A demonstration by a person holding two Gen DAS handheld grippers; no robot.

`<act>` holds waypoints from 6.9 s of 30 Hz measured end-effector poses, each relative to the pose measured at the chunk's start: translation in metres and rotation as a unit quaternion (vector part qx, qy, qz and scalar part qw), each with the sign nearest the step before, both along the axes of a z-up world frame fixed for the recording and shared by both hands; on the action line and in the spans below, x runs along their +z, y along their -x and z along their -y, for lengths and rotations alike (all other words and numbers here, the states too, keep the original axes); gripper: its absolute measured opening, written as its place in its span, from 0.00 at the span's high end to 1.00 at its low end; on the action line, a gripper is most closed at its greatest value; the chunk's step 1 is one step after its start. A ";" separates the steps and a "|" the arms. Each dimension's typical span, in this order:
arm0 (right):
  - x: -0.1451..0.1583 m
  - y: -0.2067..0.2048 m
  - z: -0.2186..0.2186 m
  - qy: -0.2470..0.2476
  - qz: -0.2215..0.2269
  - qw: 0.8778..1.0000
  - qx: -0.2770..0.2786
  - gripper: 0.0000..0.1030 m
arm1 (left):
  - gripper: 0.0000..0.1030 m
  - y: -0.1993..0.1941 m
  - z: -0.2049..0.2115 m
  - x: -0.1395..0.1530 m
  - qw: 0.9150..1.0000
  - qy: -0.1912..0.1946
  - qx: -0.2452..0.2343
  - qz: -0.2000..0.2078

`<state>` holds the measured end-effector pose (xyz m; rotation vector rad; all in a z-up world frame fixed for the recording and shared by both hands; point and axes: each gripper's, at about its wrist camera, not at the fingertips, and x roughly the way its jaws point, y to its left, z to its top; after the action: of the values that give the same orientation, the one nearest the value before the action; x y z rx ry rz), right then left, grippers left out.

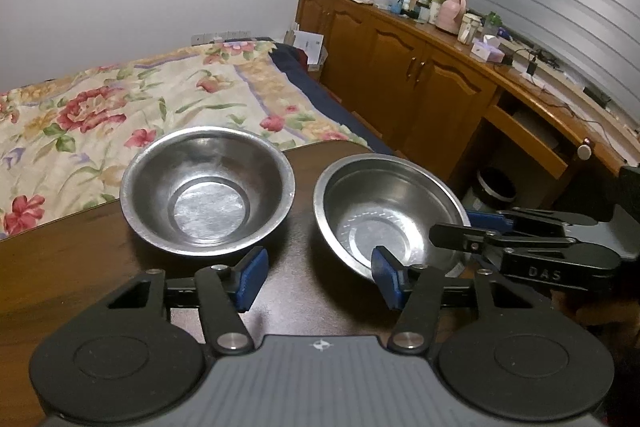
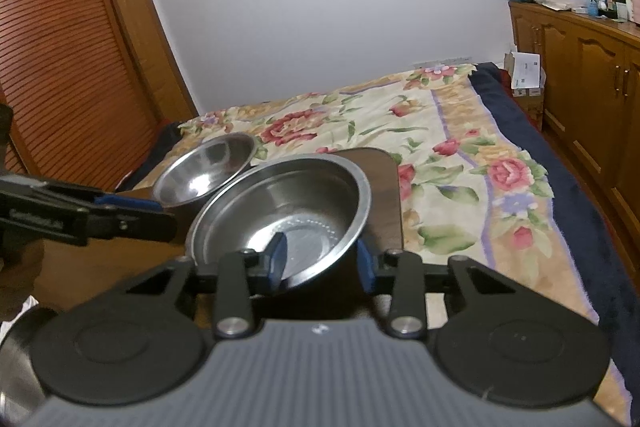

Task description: Organize plates and bowls

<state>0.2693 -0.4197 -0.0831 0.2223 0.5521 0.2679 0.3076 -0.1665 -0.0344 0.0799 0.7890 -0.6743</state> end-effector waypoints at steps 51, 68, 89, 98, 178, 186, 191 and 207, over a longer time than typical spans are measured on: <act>0.030 0.038 -0.004 0.003 0.011 1.000 0.010 0.77 | 0.81 0.025 -0.003 0.020 0.999 0.023 -0.039 0.007; 0.059 0.071 -0.020 0.021 0.031 0.999 0.006 0.77 | 0.81 0.067 -0.028 0.049 0.997 0.047 -0.040 0.039; 0.056 0.093 -0.050 0.018 0.032 0.999 0.027 0.77 | 0.81 0.116 -0.076 0.057 0.996 0.054 -0.022 0.060; 0.044 0.103 -0.068 0.015 0.019 0.999 0.038 0.77 | 0.81 0.136 -0.098 0.046 0.997 0.054 -0.015 0.061; 0.024 0.134 -0.111 0.074 0.022 0.996 0.053 0.77 | 0.78 0.174 -0.122 0.003 0.997 0.004 0.006 0.077; 0.032 0.133 -0.111 0.070 0.037 0.996 0.050 0.77 | 0.78 0.171 -0.118 0.009 0.996 0.005 0.008 0.086; 0.041 0.129 -0.107 0.069 0.050 0.995 0.047 0.77 | 0.76 0.169 -0.117 0.014 0.995 0.002 0.011 0.095; 0.070 0.067 -0.079 0.068 0.080 0.994 0.026 0.72 | 0.70 0.108 -0.113 0.042 0.991 -0.004 0.050 0.122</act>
<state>0.2021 -0.3410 -0.0135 0.0527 0.4148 0.2945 0.1992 -0.0532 0.0077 0.1274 0.5577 -0.5538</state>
